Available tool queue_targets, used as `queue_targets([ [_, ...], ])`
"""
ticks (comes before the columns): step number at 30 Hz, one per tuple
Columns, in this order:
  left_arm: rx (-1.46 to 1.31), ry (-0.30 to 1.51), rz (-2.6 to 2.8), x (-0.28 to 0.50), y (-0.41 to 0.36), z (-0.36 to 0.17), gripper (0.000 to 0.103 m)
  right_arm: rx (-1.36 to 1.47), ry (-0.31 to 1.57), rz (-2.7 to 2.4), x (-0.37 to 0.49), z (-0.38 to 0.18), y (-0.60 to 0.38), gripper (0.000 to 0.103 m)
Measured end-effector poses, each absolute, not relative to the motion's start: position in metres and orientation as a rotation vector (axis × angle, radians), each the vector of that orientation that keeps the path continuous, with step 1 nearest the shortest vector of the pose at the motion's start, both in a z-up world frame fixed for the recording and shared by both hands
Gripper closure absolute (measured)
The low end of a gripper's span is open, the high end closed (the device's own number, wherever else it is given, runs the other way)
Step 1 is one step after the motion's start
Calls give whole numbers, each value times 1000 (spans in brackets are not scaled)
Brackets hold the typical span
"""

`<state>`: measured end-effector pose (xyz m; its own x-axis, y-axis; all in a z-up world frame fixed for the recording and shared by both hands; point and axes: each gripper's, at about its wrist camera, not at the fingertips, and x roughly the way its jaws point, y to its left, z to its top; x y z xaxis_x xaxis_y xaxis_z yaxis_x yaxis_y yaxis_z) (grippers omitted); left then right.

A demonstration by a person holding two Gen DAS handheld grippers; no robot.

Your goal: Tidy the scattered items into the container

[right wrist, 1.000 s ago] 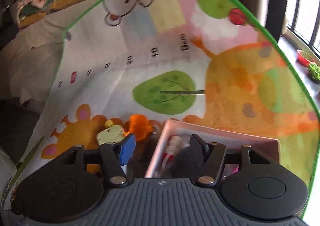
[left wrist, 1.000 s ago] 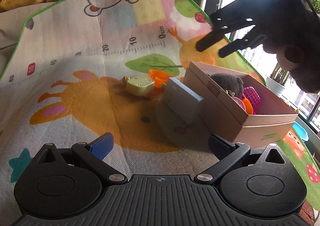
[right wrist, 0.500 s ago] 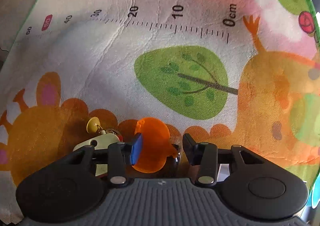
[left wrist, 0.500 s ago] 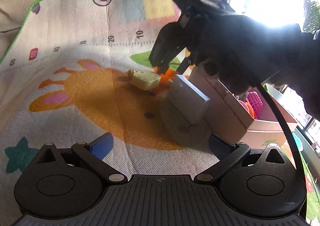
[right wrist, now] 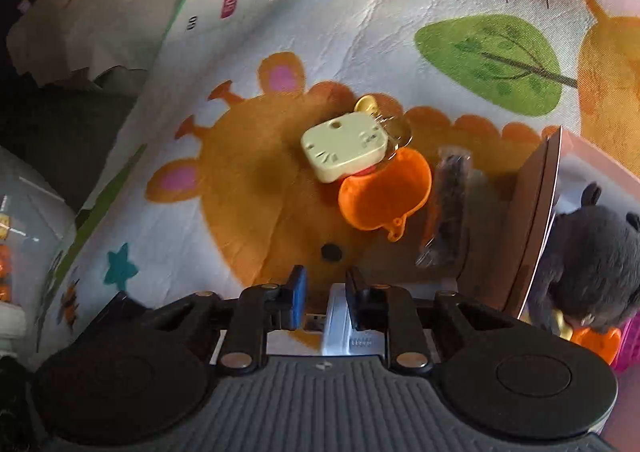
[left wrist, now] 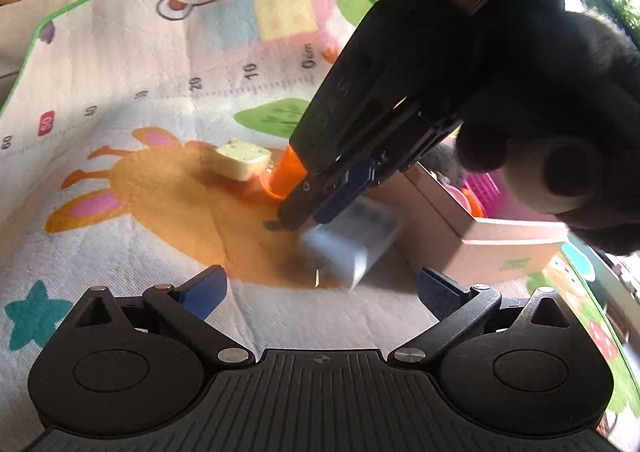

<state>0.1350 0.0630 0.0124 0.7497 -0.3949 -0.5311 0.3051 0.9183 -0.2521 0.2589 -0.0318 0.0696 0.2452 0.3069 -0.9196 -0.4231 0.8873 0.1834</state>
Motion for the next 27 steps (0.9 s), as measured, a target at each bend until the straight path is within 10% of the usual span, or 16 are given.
queue_targets([
  [4,-93,597,-406,124,52,13,0,-178,1087,467,236,97,-40,81],
  [9,-73,593,-386,122,47,12,0,-224,1004,356,265,102,-46,56],
  [25,-172,640,-375,131,62,9,0,-515,1018,234,323,37,-12,63],
  [27,-176,641,-376,131,63,8,0,-515,1004,238,320,41,-10,78],
])
